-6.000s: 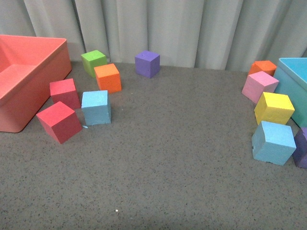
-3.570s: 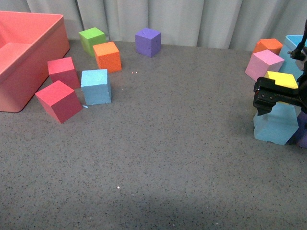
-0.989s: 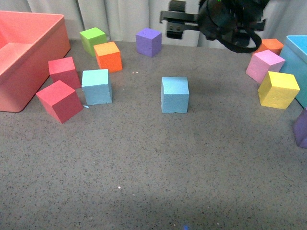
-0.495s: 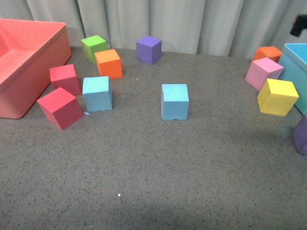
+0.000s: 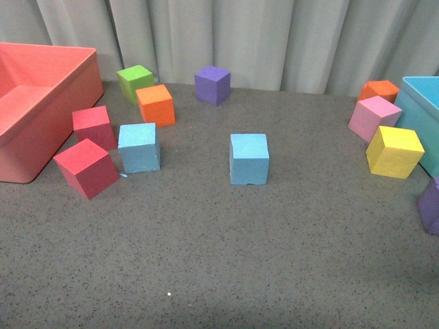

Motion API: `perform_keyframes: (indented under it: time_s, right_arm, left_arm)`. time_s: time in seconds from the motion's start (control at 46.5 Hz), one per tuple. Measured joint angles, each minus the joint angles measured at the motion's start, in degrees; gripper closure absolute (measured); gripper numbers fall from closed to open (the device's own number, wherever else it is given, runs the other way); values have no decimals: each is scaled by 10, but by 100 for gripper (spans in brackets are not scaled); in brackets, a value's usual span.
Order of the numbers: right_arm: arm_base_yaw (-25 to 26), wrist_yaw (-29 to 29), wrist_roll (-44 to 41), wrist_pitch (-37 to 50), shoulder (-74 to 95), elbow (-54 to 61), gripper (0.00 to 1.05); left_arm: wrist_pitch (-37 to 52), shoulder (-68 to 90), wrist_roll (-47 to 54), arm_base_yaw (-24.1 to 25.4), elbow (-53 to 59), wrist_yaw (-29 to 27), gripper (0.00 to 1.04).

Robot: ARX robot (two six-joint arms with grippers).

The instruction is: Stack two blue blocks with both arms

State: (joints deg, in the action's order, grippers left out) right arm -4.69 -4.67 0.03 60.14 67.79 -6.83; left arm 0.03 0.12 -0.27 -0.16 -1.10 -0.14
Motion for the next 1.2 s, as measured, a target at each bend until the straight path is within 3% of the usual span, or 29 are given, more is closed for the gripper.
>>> perform_keyframes:
  time_s: [0.258, 1.204]
  right_arm:
    - [44, 42, 0, -64, -94, 31, 104]
    - [45, 46, 0, -391, -468, 67, 104]
  left_arm:
    - [0, 0, 0, 0, 0, 0, 7]
    - [0, 0, 0, 0, 0, 0, 7]
